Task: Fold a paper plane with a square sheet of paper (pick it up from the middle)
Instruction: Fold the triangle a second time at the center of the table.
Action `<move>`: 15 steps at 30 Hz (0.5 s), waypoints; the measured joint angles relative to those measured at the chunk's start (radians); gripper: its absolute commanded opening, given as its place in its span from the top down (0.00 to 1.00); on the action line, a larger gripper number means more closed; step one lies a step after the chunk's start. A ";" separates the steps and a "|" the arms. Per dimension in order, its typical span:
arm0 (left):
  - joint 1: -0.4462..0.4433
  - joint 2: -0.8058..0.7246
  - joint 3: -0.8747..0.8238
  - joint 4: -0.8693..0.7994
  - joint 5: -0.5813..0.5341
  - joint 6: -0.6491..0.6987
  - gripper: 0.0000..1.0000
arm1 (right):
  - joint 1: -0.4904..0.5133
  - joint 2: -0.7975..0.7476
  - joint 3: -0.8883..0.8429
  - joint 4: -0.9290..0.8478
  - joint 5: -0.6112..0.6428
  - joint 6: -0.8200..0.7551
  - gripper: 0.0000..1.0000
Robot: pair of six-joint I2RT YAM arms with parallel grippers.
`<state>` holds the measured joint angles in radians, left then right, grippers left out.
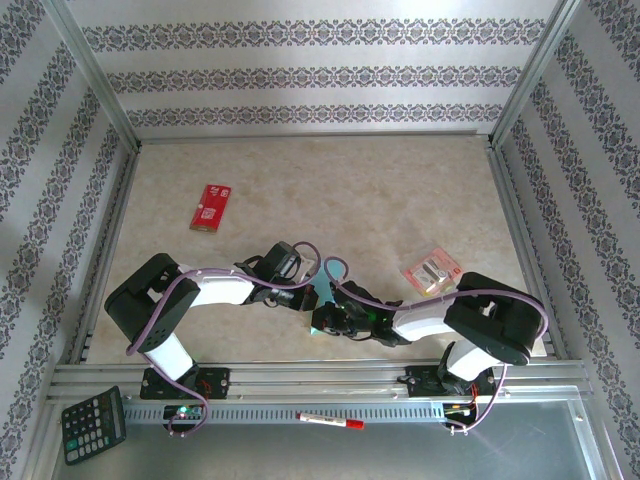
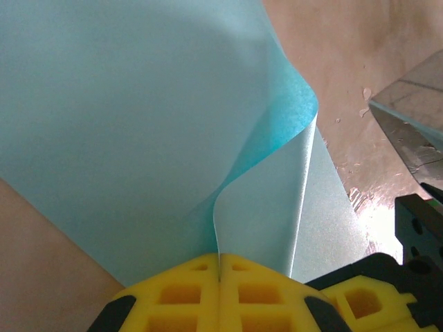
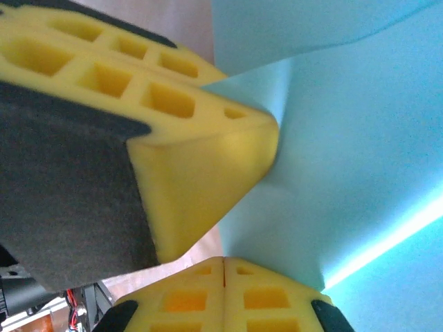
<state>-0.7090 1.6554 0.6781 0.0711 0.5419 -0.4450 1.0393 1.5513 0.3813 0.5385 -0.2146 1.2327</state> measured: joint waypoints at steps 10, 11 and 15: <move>0.000 0.001 0.001 -0.001 0.000 0.000 1.00 | 0.065 -0.029 -0.012 -0.032 0.023 0.022 1.00; 0.000 0.001 0.001 -0.001 0.000 0.000 1.00 | 0.068 -0.029 -0.012 -0.033 0.024 0.023 1.00; 0.000 0.001 0.001 -0.002 0.000 0.000 1.00 | 0.076 -0.030 -0.010 -0.036 0.039 0.026 1.00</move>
<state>-0.7090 1.6562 0.6792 0.0692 0.5415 -0.4446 1.1156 1.5215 0.3710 0.5022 -0.1761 1.2583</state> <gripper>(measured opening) 0.049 0.040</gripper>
